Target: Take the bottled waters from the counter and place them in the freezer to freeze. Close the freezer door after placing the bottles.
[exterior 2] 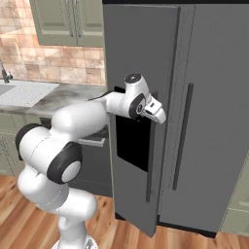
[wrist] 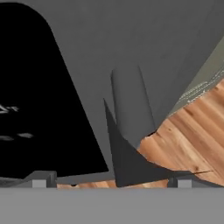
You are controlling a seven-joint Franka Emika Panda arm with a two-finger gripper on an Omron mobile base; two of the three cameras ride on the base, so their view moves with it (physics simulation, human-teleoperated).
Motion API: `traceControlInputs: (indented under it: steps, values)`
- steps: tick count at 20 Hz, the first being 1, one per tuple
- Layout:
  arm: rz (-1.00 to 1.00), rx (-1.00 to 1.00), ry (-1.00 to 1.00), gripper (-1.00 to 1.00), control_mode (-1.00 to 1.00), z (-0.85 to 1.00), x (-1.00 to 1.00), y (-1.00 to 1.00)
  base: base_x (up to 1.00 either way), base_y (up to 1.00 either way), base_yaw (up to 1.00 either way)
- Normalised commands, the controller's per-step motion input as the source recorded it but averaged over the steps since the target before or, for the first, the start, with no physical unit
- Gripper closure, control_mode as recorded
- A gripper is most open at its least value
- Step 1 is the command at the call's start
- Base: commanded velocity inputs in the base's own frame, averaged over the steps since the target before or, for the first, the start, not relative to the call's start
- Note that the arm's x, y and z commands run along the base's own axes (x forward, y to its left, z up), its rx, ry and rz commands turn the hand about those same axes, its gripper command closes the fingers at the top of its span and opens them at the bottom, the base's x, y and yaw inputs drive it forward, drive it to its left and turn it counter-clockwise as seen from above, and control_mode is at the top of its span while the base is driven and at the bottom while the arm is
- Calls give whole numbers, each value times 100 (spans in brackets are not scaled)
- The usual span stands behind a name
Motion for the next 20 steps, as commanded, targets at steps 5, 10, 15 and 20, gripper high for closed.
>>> traceControlInputs:
  steps: [5, 10, 15, 20]
  values:
    - [2, 0, -2, -100, -100, 0, 36, -17, 0, 0, 0]
    - [4, 0, -7, -100, -100, 0, 32, -35, 0, 0, 0]
    - [4, 0, -4, -100, -100, 0, 32, -32, 0, 0, 0]
    - [3, 0, -2, -100, -100, 0, 29, -20, 0, 0, 0]
